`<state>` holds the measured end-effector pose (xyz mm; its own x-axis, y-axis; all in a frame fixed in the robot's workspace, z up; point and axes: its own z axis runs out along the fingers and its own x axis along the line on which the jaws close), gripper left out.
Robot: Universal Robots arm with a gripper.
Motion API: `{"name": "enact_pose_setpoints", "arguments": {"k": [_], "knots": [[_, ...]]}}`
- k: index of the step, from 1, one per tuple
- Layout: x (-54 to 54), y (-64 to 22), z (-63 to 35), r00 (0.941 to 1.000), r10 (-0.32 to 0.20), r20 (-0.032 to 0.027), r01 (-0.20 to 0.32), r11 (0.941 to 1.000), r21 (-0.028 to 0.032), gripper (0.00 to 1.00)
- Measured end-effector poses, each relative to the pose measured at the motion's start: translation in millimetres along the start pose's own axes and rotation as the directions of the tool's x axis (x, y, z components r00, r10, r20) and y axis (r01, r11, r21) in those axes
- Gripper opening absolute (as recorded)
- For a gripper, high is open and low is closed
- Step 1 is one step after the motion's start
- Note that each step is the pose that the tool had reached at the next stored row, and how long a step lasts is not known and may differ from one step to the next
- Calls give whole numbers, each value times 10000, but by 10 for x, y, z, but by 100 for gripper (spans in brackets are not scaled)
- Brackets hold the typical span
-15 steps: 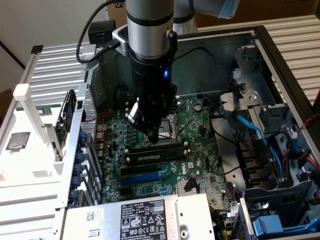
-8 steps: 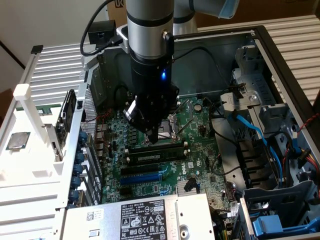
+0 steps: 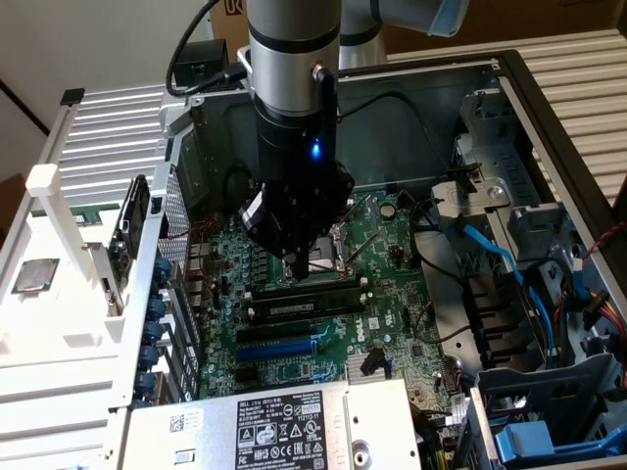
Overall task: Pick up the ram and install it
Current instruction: 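Press down the ram until it locks into place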
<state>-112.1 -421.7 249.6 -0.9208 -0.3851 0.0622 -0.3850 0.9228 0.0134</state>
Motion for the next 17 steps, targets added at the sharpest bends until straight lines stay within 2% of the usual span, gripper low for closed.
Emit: {"name": "enact_pose_setpoints", "arguments": {"k": [6,10,12,14,16,17], "knots": [[0,0,0,9961,879,10,-879,9961,-55,10],[0,-1,0,9918,1277,20,-1277,9918,-31,10],[0,0,-1,9897,1429,36,-1429,9897,30,10],[0,0,-2,9877,1559,72,-1560,9877,118,10],[1,-1,-3,9855,1692,157,-1695,9853,210,10],[1,0,-3,9842,1757,227,-1762,9841,241,10]]}}
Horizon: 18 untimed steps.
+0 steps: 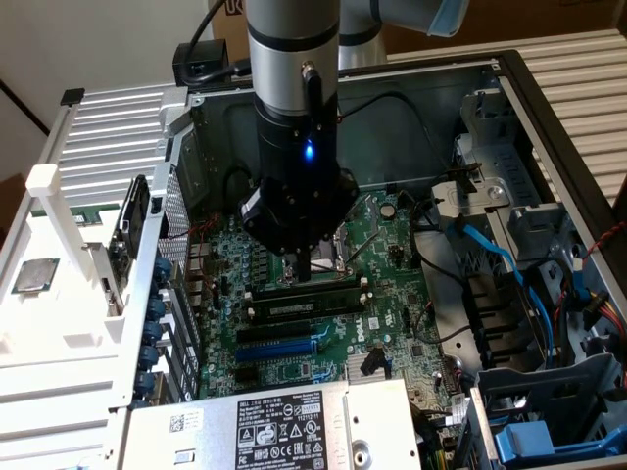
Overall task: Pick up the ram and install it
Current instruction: 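Press down the ram until it locks into place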
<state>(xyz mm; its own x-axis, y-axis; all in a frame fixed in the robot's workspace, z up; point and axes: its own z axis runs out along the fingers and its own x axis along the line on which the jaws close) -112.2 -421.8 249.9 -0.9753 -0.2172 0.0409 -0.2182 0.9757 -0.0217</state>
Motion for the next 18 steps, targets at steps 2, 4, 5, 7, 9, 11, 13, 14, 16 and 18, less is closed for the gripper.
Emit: {"name": "enact_pose_setpoints", "arguments": {"k": [2,4,5,7,9,11,13,14,16,18], "knots": [[-1,1,1,9998,145,133,-145,9999,37,10],[-1,1,1,9994,298,201,-299,9995,52,10],[-2,1,1,9990,390,222,-391,9992,55,10],[-2,1,1,9978,620,227,-622,9980,57,10],[-1,1,0,9962,842,227,-844,9964,63,10],[-1,1,0,9942,1052,227,-1054,9944,68,10],[-1,1,1,9919,1254,224,-1256,9920,83,10],[-1,1,0,9906,1350,221,-1352,9908,96,10],[-1,1,0,9881,1524,217,-1527,9882,132,10],[-2,1,-1,9855,1682,213,-1686,9855,181,10]]}}
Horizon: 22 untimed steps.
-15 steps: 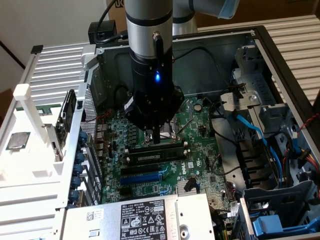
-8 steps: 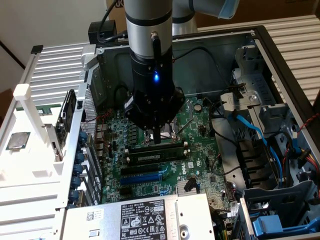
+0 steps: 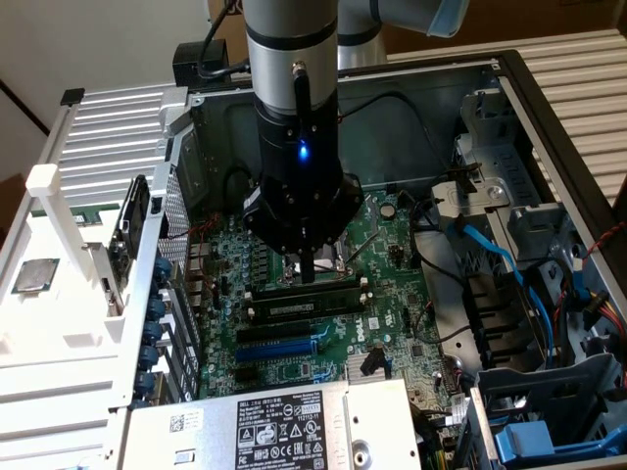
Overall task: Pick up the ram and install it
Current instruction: 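Press down the ram until it locks into place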
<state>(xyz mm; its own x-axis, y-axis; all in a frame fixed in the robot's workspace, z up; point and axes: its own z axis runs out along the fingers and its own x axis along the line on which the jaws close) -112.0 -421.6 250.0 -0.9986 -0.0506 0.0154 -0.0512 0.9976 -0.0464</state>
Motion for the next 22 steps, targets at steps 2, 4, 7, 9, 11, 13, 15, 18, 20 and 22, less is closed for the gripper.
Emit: {"name": "enact_pose_setpoints", "arguments": {"k": [2,4,7,9,11,13,15,18,20,22], "knots": [[-1,0,-1,9999,137,1,-137,9999,48,10],[-2,0,-2,9997,257,38,-257,9996,81,10],[-9,1,-1,9991,393,147,-395,9992,110,10],[-12,2,-1,9990,424,154,-425,9990,112,10],[-12,1,-1,9990,425,153,-426,9990,114,10],[-12,0,-2,9990,425,152,-427,9990,113,10],[-11,-24,0,9990,425,152,-426,9990,103,10],[-10,-71,2,9990,424,154,-426,9991,77,10],[-10,-72,2,9990,425,153,-426,9991,73,10],[-10,-72,2,9990,425,153,-426,9991,73,10]]}}
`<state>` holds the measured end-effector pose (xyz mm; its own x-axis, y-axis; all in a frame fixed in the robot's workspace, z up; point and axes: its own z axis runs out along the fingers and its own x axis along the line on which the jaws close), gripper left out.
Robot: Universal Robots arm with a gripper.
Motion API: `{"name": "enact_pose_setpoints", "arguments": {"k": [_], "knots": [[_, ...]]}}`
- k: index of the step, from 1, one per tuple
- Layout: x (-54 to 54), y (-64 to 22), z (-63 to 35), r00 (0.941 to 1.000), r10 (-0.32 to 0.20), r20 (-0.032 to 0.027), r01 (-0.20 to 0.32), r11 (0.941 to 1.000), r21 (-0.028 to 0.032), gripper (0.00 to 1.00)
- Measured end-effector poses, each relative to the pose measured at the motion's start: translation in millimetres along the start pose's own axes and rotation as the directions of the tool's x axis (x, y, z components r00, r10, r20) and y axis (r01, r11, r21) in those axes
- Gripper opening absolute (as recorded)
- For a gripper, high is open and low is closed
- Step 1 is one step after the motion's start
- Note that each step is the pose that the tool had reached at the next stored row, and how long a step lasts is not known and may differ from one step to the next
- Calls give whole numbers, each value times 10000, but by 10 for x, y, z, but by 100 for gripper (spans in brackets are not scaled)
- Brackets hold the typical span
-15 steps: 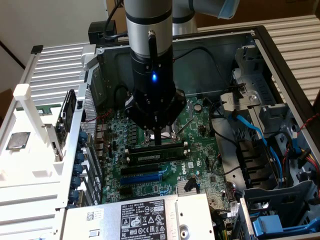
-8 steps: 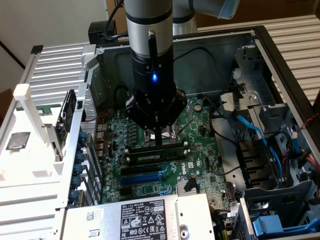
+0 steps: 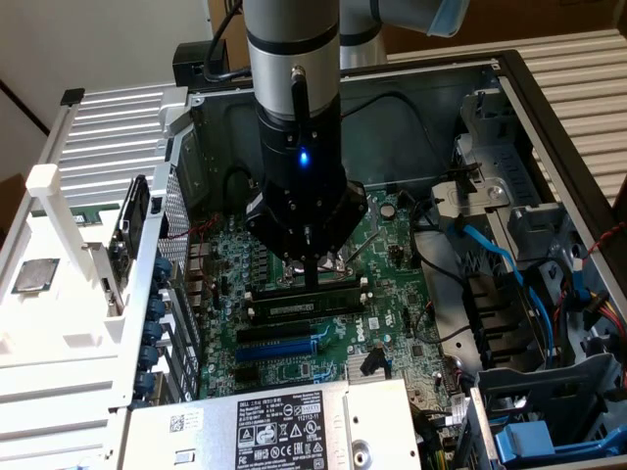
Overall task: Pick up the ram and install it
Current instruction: 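Press down the ram until it locks into place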
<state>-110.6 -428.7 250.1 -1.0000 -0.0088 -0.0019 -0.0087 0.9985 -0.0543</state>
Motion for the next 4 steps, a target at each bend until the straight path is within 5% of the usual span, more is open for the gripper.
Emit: {"name": "enact_pose_setpoints", "arguments": {"k": [4], "knots": [[0,0,0,10000,0,0,0,10000,0,10]]}}
